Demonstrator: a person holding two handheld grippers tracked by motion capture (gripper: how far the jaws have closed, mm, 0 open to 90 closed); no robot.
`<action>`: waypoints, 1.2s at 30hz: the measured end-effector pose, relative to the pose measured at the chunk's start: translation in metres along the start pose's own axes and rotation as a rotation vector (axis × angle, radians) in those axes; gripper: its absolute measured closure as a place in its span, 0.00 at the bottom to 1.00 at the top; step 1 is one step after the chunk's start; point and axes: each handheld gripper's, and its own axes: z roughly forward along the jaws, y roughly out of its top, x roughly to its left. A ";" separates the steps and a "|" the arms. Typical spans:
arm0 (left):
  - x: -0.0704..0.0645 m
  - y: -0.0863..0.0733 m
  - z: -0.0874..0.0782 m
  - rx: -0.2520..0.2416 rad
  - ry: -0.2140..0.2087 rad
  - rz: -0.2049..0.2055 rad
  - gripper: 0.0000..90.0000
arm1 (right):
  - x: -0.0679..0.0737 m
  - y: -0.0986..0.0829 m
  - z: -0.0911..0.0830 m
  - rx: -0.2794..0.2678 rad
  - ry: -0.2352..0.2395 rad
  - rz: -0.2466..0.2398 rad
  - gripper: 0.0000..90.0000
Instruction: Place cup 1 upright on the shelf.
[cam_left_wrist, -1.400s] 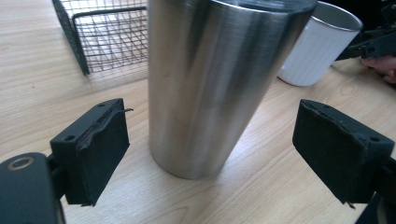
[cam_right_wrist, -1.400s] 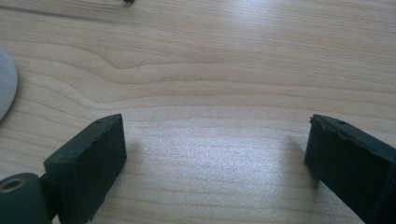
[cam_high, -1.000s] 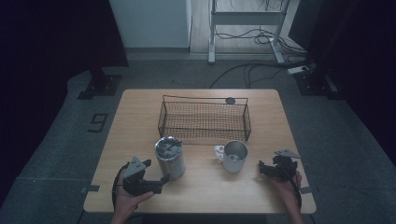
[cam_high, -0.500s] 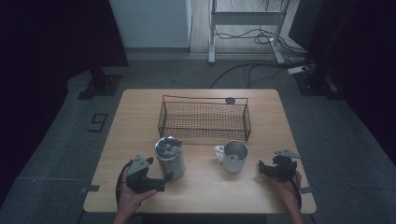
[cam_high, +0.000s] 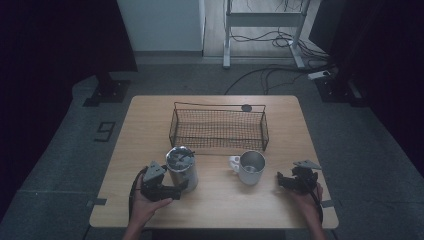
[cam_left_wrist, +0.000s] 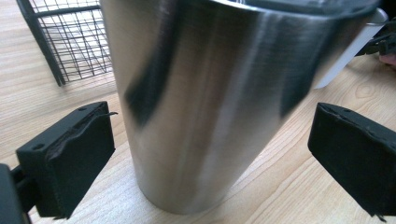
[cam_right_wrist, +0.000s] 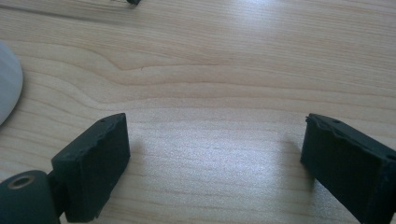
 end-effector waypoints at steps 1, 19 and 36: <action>0.000 0.000 0.002 0.002 0.005 0.001 0.01 | 0.000 0.000 0.000 0.000 0.000 0.000 0.09; -0.003 0.010 0.028 -0.007 0.056 0.018 0.01 | 0.000 0.000 0.000 0.000 0.000 0.000 0.09; -0.002 0.009 0.033 -0.035 0.051 0.050 0.03 | 0.000 0.000 0.000 0.000 0.000 -0.001 0.09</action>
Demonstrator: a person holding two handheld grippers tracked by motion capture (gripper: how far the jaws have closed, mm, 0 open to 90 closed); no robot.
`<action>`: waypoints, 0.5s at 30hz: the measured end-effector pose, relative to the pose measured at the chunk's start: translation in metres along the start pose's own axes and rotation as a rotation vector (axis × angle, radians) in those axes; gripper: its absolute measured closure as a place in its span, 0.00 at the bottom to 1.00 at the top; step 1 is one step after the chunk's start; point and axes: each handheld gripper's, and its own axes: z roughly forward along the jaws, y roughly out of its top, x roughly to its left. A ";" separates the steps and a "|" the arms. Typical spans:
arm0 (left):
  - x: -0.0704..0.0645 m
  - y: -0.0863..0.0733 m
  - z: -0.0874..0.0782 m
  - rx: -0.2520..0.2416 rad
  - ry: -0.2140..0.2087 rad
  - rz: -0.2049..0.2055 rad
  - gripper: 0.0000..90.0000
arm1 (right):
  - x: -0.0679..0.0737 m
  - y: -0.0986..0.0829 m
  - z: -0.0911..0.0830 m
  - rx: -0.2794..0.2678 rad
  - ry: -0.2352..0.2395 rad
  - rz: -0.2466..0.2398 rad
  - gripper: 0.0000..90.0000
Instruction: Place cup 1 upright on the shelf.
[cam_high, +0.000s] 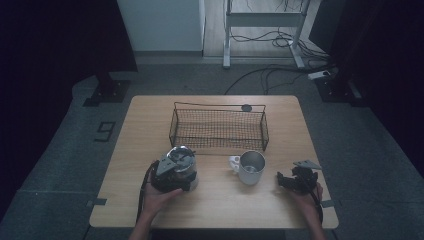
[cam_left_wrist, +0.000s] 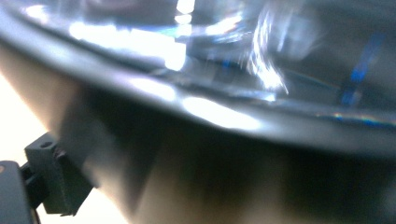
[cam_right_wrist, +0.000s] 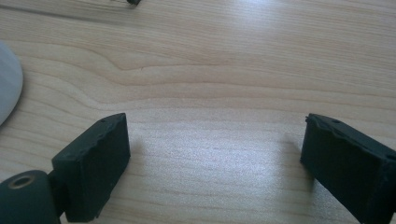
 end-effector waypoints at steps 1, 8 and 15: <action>0.000 0.000 0.000 -0.003 0.003 0.001 0.03 | 0.000 0.000 0.000 0.000 0.000 0.000 0.09; 0.001 0.000 -0.003 -0.006 -0.001 0.016 0.04 | 0.000 0.000 0.000 -0.003 0.000 0.002 0.09; 0.005 -0.001 -0.006 -0.013 -0.002 -0.004 0.04 | 0.000 0.000 0.000 -0.003 -0.003 0.004 0.10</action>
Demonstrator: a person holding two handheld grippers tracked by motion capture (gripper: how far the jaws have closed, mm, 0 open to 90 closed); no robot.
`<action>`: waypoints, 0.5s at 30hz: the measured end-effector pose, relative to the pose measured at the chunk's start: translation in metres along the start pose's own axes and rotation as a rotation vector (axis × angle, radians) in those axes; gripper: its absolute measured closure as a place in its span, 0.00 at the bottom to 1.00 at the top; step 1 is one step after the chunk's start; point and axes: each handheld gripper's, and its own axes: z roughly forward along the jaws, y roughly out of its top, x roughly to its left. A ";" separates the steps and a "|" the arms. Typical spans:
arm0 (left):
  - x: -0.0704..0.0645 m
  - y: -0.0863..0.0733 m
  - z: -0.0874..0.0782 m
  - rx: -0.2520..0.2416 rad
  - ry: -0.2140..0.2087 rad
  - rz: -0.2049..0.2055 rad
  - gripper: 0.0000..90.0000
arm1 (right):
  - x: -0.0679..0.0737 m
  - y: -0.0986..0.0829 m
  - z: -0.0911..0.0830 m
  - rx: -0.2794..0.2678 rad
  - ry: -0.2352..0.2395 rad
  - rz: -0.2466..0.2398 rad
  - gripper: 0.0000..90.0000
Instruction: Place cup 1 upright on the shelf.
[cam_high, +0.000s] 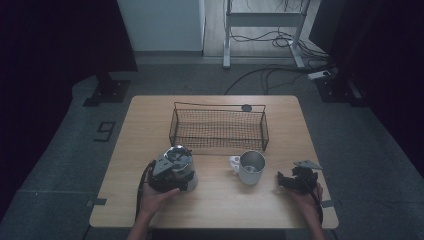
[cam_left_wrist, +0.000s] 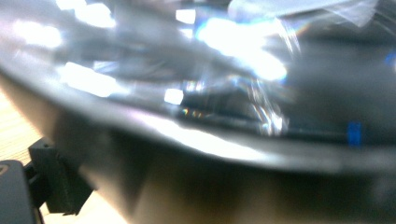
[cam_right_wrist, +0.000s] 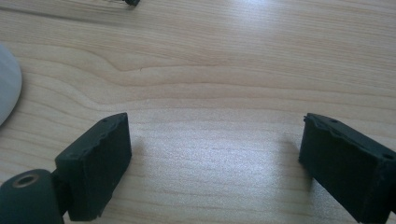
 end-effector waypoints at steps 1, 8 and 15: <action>-0.001 0.000 0.000 0.001 0.005 0.005 0.04 | 0.000 0.000 0.000 -0.001 -0.001 0.001 0.10; -0.003 0.000 -0.005 0.000 0.039 0.011 0.04 | 0.000 0.000 -0.001 -0.002 -0.004 0.006 0.11; 0.007 0.003 -0.014 -0.040 0.049 -0.057 0.04 | 0.000 0.000 -0.001 -0.002 -0.008 0.009 0.11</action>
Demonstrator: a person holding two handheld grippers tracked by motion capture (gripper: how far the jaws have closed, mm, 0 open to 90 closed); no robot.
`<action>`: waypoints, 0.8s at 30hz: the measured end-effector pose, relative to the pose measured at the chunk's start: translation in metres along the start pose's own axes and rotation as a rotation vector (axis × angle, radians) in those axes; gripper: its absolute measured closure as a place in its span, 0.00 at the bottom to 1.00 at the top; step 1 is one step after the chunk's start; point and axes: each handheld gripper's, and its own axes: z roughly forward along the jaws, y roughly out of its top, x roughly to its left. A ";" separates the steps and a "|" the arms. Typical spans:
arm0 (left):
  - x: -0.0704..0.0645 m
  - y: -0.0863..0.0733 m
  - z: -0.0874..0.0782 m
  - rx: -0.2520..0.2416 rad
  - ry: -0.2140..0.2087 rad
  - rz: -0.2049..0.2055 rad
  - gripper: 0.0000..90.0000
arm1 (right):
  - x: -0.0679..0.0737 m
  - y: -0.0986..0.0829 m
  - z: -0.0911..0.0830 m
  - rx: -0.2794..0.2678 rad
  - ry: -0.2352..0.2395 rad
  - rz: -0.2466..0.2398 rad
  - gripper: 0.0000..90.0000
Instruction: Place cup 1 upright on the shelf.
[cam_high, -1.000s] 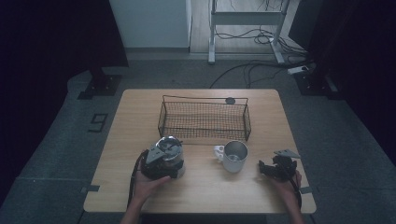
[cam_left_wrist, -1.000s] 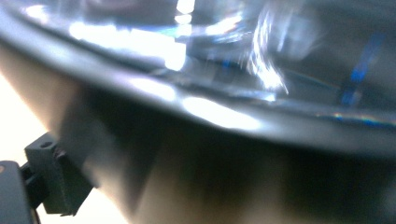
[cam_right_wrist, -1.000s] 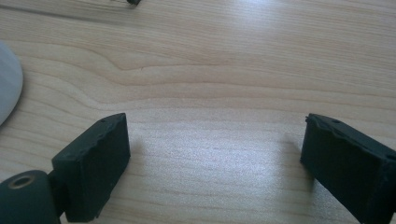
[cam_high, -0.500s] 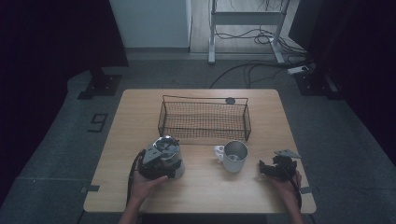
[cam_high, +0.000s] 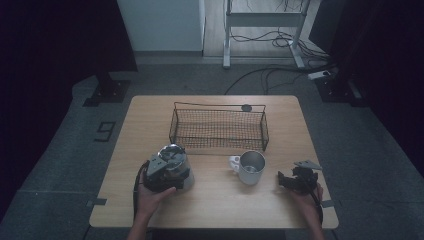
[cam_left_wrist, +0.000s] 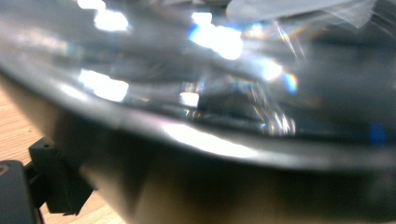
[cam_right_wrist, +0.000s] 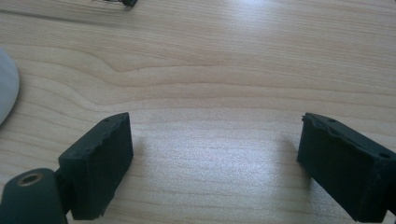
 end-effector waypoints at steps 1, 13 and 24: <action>0.001 0.001 -0.001 0.001 0.007 -0.003 0.04 | 0.000 0.000 0.000 0.000 0.000 -0.001 0.11; 0.005 0.022 -0.004 -0.011 0.021 -0.009 0.04 | 0.000 0.001 0.001 0.001 -0.008 0.009 0.11; 0.006 0.033 -0.005 -0.026 0.008 -0.008 0.04 | 0.000 0.001 0.001 -0.002 -0.012 0.012 0.12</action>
